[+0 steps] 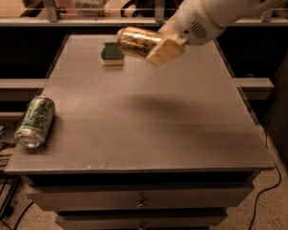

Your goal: Move orange can near green can

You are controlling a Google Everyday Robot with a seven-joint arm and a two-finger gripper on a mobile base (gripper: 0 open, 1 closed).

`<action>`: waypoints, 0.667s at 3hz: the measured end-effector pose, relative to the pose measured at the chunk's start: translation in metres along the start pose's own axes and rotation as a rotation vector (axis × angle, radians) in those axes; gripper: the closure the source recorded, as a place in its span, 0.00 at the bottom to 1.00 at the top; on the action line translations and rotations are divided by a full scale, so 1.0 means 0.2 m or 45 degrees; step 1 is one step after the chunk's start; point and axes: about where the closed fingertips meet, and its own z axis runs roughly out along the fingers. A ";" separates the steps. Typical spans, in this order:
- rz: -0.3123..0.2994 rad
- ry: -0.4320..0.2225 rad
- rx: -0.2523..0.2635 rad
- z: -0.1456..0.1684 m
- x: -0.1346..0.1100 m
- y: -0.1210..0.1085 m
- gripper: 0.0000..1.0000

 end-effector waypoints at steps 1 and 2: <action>0.027 -0.035 -0.086 0.17 -0.09 0.21 1.00; 0.057 -0.027 -0.163 0.35 -0.12 0.38 1.00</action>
Offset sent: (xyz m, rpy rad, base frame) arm -0.0659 0.1238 -0.0911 0.0548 0.2001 0.0788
